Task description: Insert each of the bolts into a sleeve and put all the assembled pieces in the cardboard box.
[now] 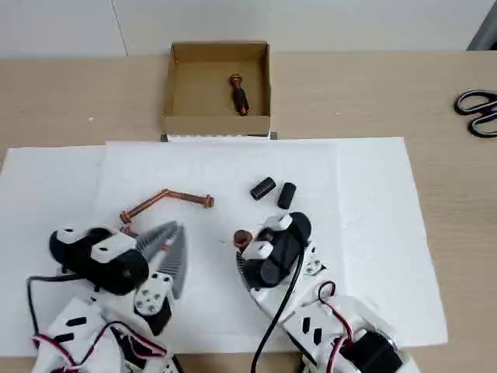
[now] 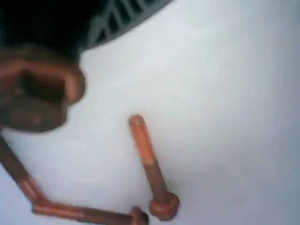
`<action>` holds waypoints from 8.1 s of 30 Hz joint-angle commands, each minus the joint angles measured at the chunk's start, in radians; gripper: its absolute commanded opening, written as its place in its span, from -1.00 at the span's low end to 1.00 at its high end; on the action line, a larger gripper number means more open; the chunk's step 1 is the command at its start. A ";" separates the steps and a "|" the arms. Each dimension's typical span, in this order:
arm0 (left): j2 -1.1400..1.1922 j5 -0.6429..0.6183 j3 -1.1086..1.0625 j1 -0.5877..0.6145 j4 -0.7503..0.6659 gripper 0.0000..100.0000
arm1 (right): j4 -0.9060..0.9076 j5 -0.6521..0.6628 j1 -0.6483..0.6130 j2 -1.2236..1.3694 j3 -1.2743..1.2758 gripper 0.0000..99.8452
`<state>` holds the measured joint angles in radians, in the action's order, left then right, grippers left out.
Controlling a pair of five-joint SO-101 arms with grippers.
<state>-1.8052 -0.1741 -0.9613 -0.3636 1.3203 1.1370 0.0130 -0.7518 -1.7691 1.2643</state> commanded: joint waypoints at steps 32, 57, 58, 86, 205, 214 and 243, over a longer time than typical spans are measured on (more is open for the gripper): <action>-0.008 0.130 -0.677 0.420 -0.308 -0.99 | -0.579 0.038 0.590 0.835 -0.365 -1.00; -0.008 0.129 -0.682 0.416 -0.327 -0.99 | -0.596 0.011 0.415 2.336 -1.893 -0.99; -0.008 0.129 -0.682 0.416 -0.327 -0.99 | -0.593 0.017 0.406 2.368 -1.924 -0.99; -0.008 0.126 -0.682 0.422 -0.327 -0.99 | -0.265 0.224 0.323 2.390 -2.056 -0.72; -0.008 0.132 -0.682 0.417 -0.322 -0.99 | 0.595 -0.562 0.306 2.239 -2.055 -1.00; -0.002 0.158 -0.544 0.423 -0.221 -0.83 | 0.601 -0.539 0.475 2.107 -2.053 -1.00; 1.198 0.657 0.381 0.362 -0.140 -0.81 | 0.553 -0.391 0.914 1.578 -1.094 -1.00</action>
<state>-0.6713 0.3613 -0.6513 0.0153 1.1807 1.7154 -0.4120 0.1151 -0.1289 0.1381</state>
